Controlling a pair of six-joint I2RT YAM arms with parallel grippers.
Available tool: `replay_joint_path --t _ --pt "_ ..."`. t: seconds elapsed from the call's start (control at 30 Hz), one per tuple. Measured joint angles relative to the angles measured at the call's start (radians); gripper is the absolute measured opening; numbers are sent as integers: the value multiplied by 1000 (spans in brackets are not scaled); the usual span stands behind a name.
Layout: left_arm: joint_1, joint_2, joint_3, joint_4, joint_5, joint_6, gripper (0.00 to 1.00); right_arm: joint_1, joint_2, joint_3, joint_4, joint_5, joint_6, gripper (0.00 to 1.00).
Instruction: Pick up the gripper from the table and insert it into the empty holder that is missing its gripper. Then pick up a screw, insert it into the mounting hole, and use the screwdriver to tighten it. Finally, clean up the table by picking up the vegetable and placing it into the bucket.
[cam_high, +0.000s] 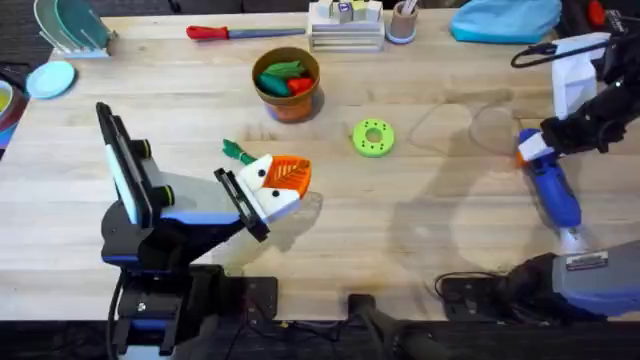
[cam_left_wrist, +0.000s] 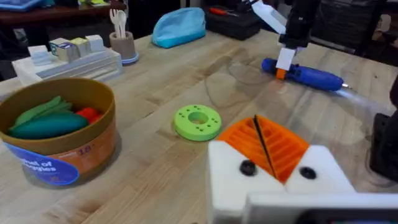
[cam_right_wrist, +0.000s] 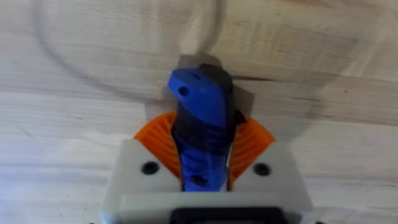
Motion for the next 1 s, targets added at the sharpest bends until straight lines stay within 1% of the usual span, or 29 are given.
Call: replay_joint_path --t 0.07,0.1,0.13,0.17,0.43,0.57,0.63,0.8,0.93,1.0 --pt "0 0 0 0 0 0 13 -1 4 0 8 9 0 178" --pt "0 0 0 0 0 0 13 -1 5 0 14 17 -5 78" --pt "0 0 0 0 0 0 13 -2 6 1 19 20 -3 33" --pt "0 0 0 0 0 0 13 -2 7 2 20 20 0 20" --pt "0 0 0 0 0 0 13 -2 3 2 12 23 0 22" --pt "0 0 0 0 0 0 13 -2 -21 2 -1 21 13 22" --pt "0 0 0 0 0 0 13 -2 -51 2 13 5 33 22" --pt "0 0 0 0 0 0 13 0 -156 2 16 -79 78 22" --pt "0 0 0 0 0 0 13 22 -242 2 22 -105 94 22" --pt "0 0 0 0 0 0 13 40 -292 2 50 -112 114 21"
